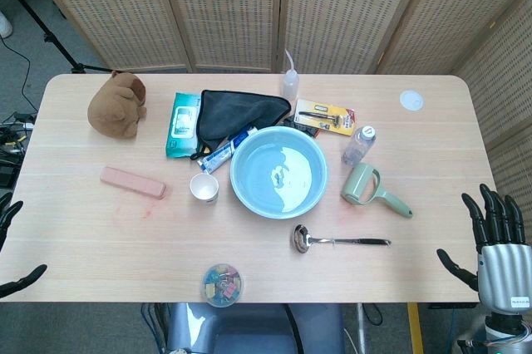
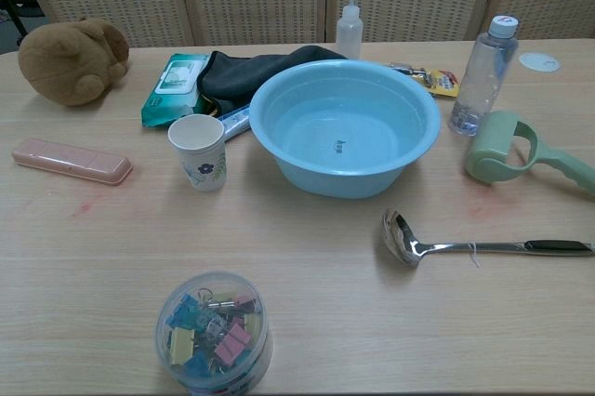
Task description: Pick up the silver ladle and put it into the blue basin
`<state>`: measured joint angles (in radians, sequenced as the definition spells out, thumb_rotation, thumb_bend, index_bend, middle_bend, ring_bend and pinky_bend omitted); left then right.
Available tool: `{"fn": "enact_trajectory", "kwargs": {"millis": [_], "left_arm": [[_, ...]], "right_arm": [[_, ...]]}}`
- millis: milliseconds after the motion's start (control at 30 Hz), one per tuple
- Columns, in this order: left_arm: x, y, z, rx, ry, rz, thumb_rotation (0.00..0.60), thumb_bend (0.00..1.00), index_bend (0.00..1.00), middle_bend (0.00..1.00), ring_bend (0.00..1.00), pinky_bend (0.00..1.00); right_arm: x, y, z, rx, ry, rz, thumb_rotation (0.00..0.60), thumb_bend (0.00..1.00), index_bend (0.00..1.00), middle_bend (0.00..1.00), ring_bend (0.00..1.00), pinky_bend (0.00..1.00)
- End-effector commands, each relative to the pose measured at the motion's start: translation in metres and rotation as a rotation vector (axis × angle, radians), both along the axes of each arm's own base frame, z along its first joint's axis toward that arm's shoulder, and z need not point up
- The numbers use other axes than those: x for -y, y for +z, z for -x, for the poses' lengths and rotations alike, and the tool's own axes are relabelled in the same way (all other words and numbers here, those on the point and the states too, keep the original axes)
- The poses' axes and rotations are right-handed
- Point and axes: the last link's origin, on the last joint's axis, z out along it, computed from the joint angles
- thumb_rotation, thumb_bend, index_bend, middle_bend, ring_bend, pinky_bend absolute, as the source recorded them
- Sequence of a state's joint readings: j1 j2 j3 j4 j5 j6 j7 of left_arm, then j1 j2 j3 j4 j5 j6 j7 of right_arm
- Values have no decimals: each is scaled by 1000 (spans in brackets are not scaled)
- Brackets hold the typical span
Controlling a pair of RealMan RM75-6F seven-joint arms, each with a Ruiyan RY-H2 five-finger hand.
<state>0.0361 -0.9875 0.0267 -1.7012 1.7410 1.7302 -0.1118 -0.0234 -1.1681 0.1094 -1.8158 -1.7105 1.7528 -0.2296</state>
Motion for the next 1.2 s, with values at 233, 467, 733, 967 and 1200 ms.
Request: {"fn": "enact_trajectory", "kwargs": {"millis": [233,467,733,967,1200], "left_arm": [[0,-3,-1,-6,3,3,600,0,0,0,0,0],[1,-2,-2,-5,4,-5,600,0,0,0,0,0],[-7,-5,0,-29,35,-4,600,0,0,0,0,0],[-11,-5,2,-29,52,-11,600,0,0,0,0,0],[-12,-3,3,-24,62,-15,600,0,0,0,0,0]], "right_arm": [[-1,-9,0,-17,-3,-38,600,0,84,0,0,0],[4,-23,-3,-57,35,-96,600,0,84,40,5,0],[40,-41,-20,-24,106,-233,600,0,84,542,470,643],[58,-66,-35,-64,103,-360,600,0,85,701,638,910],[81,-105,-41,-152,6,-447,600,0,100,775,690,933]]}}
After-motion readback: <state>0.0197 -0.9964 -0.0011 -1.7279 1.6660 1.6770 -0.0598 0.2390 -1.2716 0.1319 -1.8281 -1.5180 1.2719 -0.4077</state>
